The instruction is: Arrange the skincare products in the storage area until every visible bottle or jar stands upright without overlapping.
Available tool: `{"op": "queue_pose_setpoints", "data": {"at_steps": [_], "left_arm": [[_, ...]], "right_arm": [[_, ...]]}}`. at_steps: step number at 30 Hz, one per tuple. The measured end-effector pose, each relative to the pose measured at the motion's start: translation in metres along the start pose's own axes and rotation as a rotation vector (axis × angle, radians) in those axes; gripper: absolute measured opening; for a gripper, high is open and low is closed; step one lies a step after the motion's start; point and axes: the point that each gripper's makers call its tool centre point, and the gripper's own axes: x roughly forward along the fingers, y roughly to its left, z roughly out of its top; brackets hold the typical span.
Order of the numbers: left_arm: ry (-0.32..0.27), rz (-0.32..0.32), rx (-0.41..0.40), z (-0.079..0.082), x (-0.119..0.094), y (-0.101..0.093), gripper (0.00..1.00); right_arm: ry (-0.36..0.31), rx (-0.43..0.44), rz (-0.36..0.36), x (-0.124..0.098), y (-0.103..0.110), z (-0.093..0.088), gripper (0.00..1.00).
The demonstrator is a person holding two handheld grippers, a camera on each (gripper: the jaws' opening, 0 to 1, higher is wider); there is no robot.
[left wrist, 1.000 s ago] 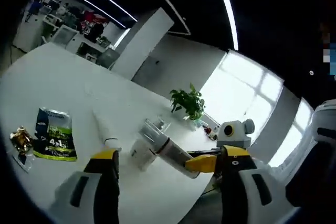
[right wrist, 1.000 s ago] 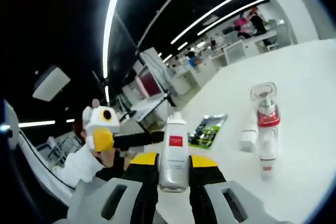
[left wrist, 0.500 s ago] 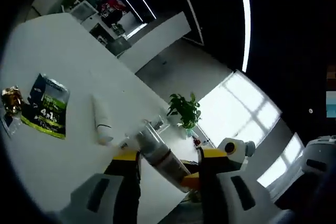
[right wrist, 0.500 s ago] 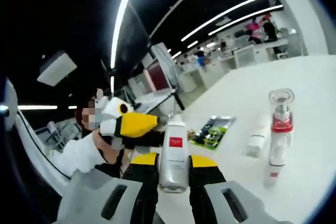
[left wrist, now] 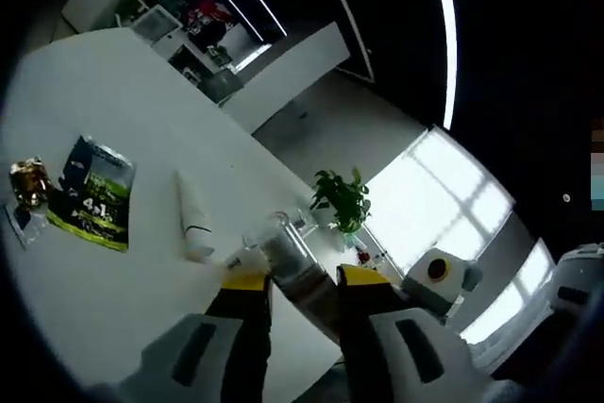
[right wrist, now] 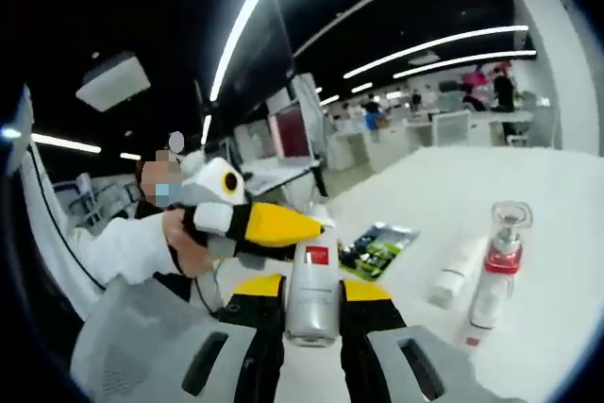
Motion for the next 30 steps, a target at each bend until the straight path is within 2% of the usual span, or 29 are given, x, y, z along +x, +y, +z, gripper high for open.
{"op": "queue_pose_setpoints", "data": {"at_steps": [9,12,17,24,25,30], "left_arm": [[0.02,0.001,-0.031,-0.003,0.001,-0.003,0.2],[0.024,0.002,-0.017,-0.004,0.002,-0.006,0.19],[0.034,0.012,0.063,0.004,0.002,0.007,0.19],[0.049,0.011,0.208,0.01,0.0,0.01,0.18],[0.057,0.02,0.247,0.01,-0.001,0.012,0.19],[0.064,0.026,0.316,0.013,-0.001,0.021,0.19]], "right_arm": [[0.046,-0.138,-0.031,0.004,-0.003,-0.008,0.14],[0.062,-0.17,-0.031,0.004,-0.005,-0.012,0.14],[0.08,-0.203,-0.042,0.004,-0.01,-0.016,0.14],[0.11,-0.226,-0.054,0.004,-0.015,-0.023,0.14],[0.117,-0.222,-0.052,0.004,-0.016,-0.024,0.14],[0.135,-0.197,-0.051,0.004,-0.017,-0.029,0.14]]}}
